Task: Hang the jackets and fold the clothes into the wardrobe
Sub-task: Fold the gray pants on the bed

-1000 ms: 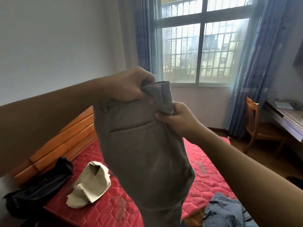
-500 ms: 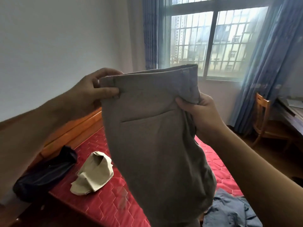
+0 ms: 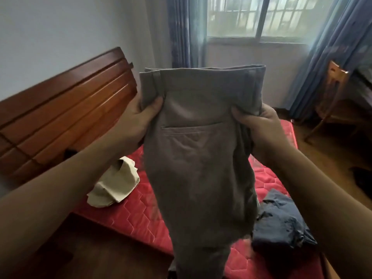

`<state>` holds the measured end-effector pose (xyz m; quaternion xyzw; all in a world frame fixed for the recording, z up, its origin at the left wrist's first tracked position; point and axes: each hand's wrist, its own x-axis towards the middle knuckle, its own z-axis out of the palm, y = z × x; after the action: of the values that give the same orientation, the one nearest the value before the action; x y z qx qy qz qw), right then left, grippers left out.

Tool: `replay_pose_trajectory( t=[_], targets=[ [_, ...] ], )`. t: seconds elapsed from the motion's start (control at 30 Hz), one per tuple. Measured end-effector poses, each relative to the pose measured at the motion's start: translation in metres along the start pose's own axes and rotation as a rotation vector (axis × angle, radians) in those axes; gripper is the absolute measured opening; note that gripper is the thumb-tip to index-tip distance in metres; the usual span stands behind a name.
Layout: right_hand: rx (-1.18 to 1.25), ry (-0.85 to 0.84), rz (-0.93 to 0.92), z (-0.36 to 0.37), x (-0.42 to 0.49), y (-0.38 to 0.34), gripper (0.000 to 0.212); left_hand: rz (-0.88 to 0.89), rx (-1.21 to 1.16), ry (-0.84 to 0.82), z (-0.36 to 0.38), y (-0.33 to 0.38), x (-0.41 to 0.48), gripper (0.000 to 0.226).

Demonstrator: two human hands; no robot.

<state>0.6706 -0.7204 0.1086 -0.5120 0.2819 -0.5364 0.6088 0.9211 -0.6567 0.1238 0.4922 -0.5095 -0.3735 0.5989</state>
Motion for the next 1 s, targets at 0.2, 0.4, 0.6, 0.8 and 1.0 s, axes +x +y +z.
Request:
replay_pose_trajectory(
  t=[0.2,0.4,0.6,0.8,1.0],
  targets=[
    [-0.024,0.090,0.186,-0.009,0.054,0.104,0.019,-0.093,-0.012,-0.054,-0.031,-0.114,0.068,0.030],
    [-0.108,0.157,0.290,-0.036,0.116,0.201,0.019,-0.208,-0.028,-0.101,-0.046,-0.220,0.132,0.028],
    [-0.388,0.181,0.355,-0.073,0.175,0.291,0.018,-0.301,0.048,-0.171,-0.054,-0.323,0.189,0.026],
    [-0.741,0.227,0.440,-0.112,0.214,0.383,0.032,-0.359,0.213,-0.266,-0.059,-0.425,0.228,0.035],
    [-1.017,0.181,0.486,-0.138,0.216,0.453,0.028,-0.339,0.519,-0.312,-0.059,-0.503,0.241,0.031]
  ],
)
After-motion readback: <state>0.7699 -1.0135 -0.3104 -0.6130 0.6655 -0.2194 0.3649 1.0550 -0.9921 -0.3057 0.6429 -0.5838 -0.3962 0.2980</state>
